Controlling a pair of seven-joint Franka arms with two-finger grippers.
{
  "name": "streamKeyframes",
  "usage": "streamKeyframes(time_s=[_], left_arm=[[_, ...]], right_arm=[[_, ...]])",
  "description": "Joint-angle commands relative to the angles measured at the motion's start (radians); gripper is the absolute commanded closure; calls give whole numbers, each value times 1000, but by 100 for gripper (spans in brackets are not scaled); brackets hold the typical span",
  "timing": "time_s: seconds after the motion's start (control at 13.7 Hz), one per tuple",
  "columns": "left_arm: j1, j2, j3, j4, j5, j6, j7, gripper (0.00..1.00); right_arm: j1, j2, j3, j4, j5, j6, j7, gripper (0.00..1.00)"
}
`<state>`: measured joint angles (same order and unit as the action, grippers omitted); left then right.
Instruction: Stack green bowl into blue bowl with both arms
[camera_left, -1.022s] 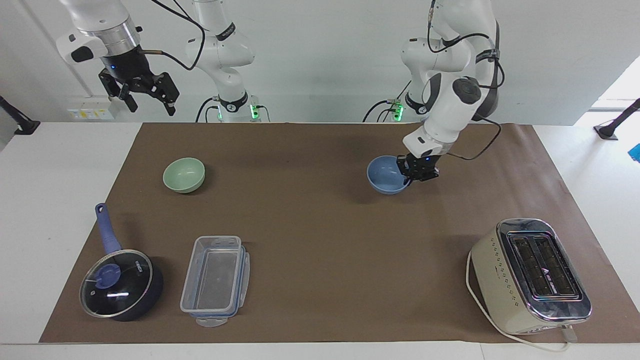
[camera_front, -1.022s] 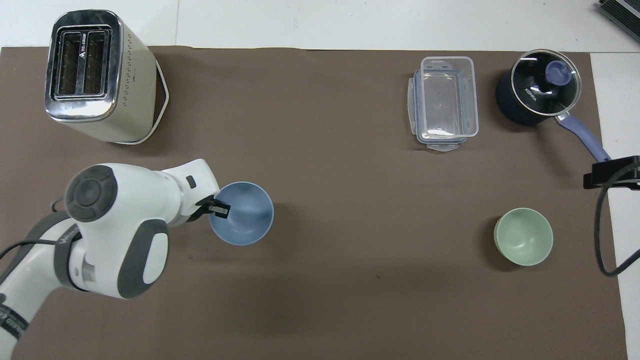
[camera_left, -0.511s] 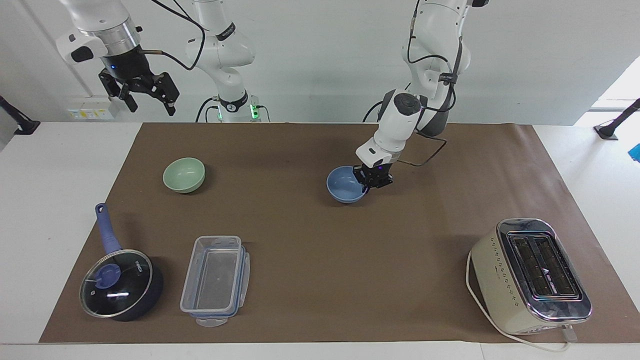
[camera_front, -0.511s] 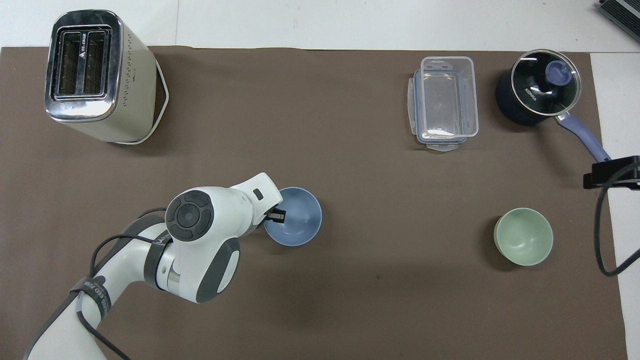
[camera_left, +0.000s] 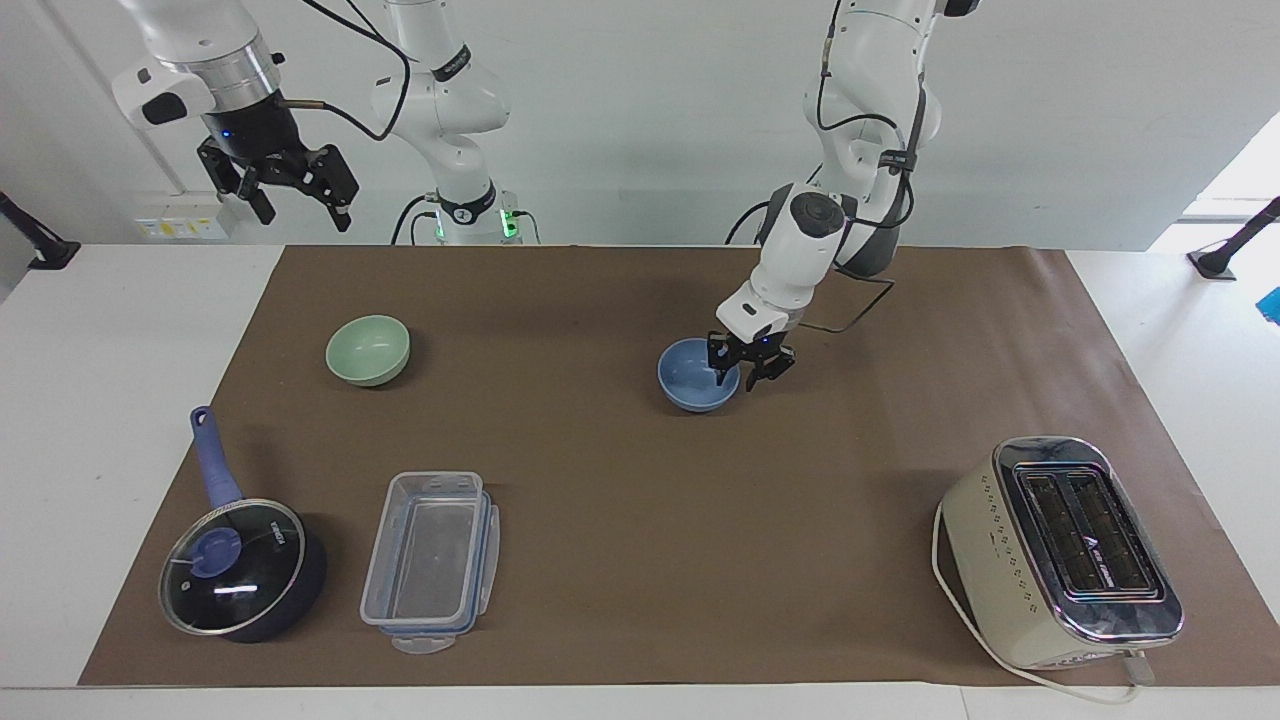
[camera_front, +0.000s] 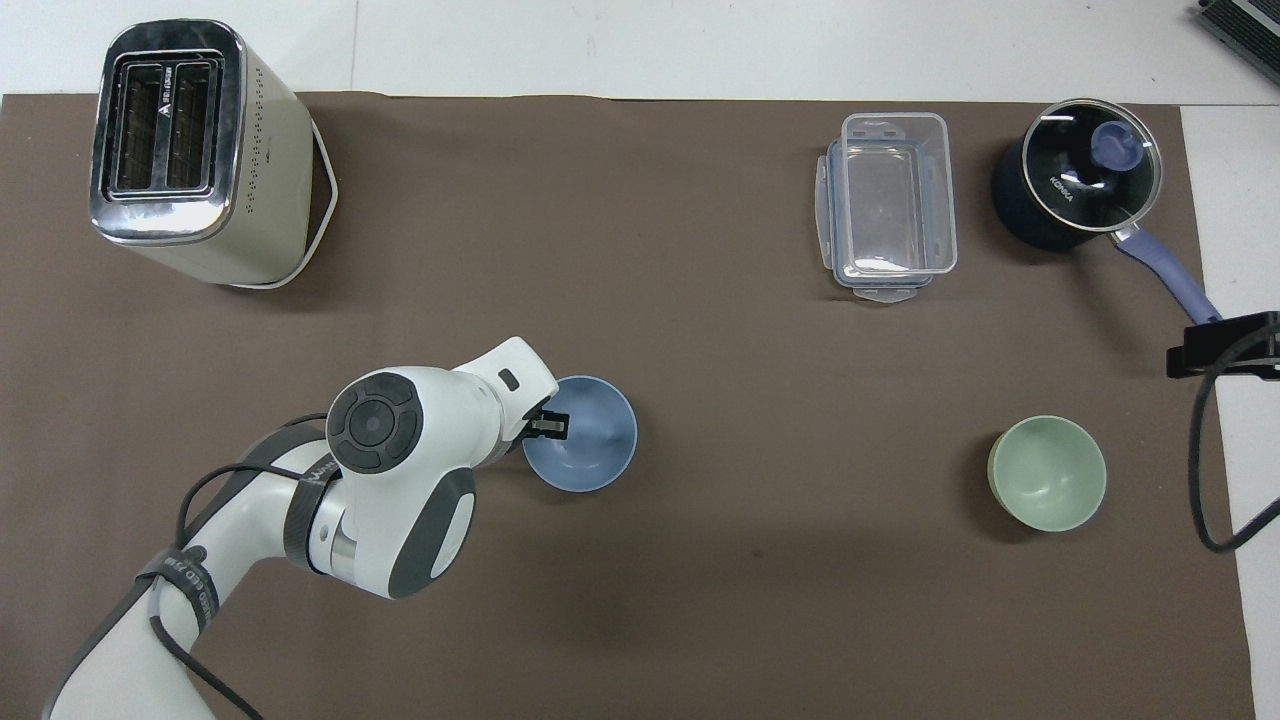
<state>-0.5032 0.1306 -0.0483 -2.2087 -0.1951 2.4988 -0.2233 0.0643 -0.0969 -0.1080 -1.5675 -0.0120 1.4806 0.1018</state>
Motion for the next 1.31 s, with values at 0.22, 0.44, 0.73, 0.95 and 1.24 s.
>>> streamKeyframes(time_s=[0.22, 0.44, 0.73, 0.95, 1.24], left_arm=[[89, -75, 16, 151, 58, -269, 28, 0], [162, -138, 16, 237, 134, -449, 111, 0], [273, -138, 16, 440, 137, -713, 254, 0], [322, -134, 16, 550, 151, -808, 280, 0], [376, -120, 18, 658, 157, -911, 321, 0]], right_arm=[[-3, -9, 2, -3, 9, -13, 10, 0], [-8, -10, -4, -9, -6, -3, 3, 0], [-35, -12, -6, -121, -6, 117, -17, 0], [-38, -7, -7, -184, -6, 155, -106, 0], [-95, -10, -7, -346, 6, 281, -223, 0]])
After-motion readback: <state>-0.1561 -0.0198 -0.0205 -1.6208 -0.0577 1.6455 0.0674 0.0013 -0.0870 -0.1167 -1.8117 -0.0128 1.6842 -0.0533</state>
